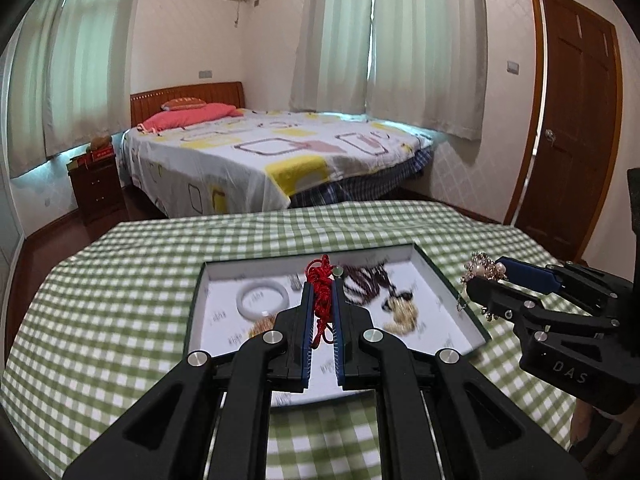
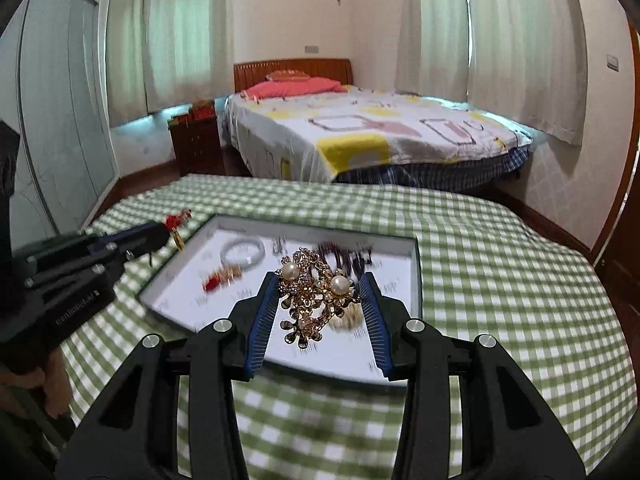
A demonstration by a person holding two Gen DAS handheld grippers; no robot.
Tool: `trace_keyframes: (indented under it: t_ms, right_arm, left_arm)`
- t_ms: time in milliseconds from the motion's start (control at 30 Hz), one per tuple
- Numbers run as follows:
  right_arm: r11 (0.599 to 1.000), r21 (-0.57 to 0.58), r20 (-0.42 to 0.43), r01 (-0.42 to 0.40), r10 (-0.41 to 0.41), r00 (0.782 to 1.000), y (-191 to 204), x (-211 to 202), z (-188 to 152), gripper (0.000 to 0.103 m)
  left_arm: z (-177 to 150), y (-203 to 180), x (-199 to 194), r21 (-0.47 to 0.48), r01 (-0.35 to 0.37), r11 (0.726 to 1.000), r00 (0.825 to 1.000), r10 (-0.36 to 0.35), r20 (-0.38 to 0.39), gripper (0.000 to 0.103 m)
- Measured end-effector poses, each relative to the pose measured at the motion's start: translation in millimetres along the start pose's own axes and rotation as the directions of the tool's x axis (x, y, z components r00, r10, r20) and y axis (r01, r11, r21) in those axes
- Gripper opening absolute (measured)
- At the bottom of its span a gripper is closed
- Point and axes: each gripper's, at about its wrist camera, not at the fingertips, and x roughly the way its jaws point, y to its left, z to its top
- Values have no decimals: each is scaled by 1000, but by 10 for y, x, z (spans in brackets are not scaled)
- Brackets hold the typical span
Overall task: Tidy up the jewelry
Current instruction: 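Carry the tassel over the tray with the left tool while the right tool carries the gold brooch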
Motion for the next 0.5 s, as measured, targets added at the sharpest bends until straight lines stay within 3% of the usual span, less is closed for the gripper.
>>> trace_keyframes:
  t_ms: [267,500]
  right_arm:
    - [1000,29,81,-6,4,997,8,127,366,41]
    - [998,69,-7,-8,9,1000,-38,543,138,41]
  left_arm:
    - [275,84,182,-8,-3,1000,999,4,50,9]
    - [68,142,486,-28,-2,1000,1000,1,-16,9]
